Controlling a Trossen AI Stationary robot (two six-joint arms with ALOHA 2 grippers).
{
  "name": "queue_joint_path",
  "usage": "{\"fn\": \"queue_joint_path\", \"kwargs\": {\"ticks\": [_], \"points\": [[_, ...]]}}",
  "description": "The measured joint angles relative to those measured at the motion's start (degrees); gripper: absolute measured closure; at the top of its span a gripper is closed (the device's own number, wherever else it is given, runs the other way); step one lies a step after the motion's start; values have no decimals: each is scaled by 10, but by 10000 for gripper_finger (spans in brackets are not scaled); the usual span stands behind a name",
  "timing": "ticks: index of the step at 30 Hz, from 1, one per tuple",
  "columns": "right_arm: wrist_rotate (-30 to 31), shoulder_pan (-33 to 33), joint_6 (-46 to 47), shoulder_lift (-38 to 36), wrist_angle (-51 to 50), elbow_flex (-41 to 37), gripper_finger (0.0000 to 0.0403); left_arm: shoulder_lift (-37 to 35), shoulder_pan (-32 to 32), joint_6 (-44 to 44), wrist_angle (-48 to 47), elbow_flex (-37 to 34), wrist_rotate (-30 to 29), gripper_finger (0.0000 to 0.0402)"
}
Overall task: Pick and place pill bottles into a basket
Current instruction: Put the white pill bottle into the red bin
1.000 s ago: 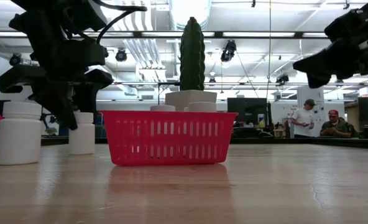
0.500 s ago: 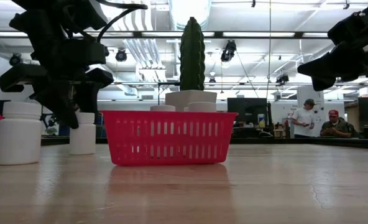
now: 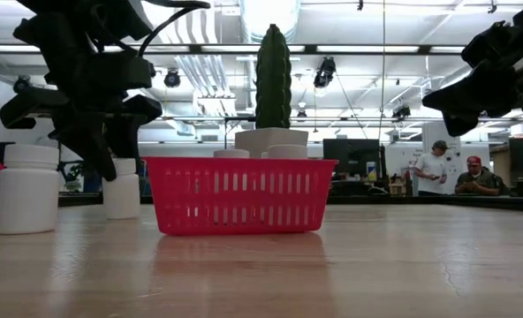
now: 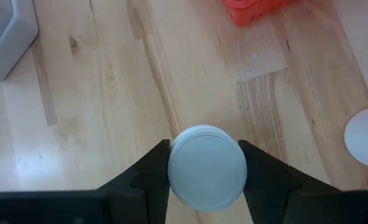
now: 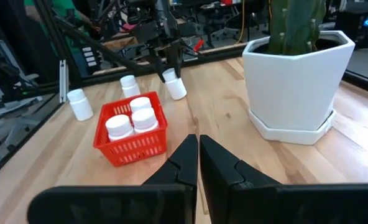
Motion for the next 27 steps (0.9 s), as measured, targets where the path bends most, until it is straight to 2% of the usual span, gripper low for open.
{"fn": "queue_joint_path", "kwargs": {"ticks": [11,27], "points": [[-1,0,0,0,-1,0,394,2,0,7,-38,23,1,258],[0,0,1,0,-2,0,394,3,-21,92,-114,153,27,258]]}}
